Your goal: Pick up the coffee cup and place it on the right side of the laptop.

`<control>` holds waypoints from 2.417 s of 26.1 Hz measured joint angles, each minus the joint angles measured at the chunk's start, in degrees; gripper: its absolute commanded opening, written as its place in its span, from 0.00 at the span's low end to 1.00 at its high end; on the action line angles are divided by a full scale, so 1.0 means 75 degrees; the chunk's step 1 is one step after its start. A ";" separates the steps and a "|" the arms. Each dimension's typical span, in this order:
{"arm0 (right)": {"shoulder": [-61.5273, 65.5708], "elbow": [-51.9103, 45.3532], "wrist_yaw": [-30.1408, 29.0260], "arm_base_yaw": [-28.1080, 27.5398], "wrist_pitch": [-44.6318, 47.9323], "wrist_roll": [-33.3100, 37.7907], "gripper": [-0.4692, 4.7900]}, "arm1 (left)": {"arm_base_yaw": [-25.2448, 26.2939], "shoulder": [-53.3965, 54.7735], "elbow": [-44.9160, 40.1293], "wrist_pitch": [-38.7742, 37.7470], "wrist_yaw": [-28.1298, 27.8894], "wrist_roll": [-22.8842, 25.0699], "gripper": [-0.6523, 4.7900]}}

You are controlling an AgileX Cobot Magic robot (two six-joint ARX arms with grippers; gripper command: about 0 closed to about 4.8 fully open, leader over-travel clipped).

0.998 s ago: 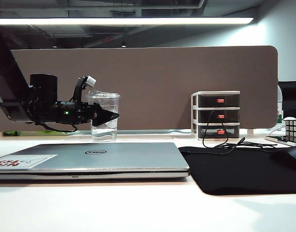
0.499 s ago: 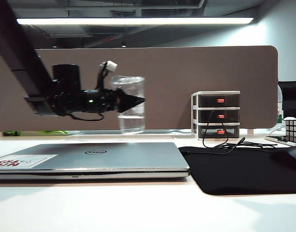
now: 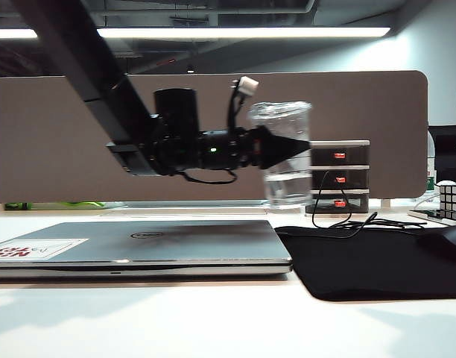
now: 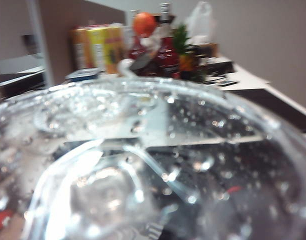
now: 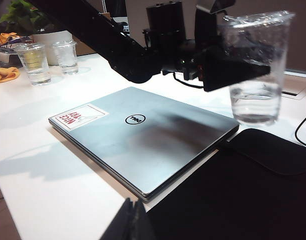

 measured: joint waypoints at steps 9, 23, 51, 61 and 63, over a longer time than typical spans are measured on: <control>0.0000 0.0000 0.0000 0.0000 0.0000 0.0000 0.09 | -0.0717 0.0000 -0.0003 0.0003 0.0985 -0.0493 0.73; 0.0000 0.0000 0.0000 0.0003 0.0003 0.0000 0.09 | -0.1259 0.0003 -0.0006 -0.0697 0.1422 -0.0111 0.73; 0.0003 0.0000 0.0006 0.0000 -0.0740 0.0000 0.09 | -0.1501 0.0160 -0.0006 -0.2049 0.1142 0.1769 0.73; 0.0003 0.0000 0.0006 0.0000 -0.0740 0.0000 0.09 | -0.1501 0.0172 -0.0003 -0.2025 0.1128 0.1769 0.73; 0.0003 0.0000 0.0015 0.0000 -0.0740 0.0003 0.09 | -0.1501 0.0172 -0.0003 -0.2025 0.1128 0.1769 0.73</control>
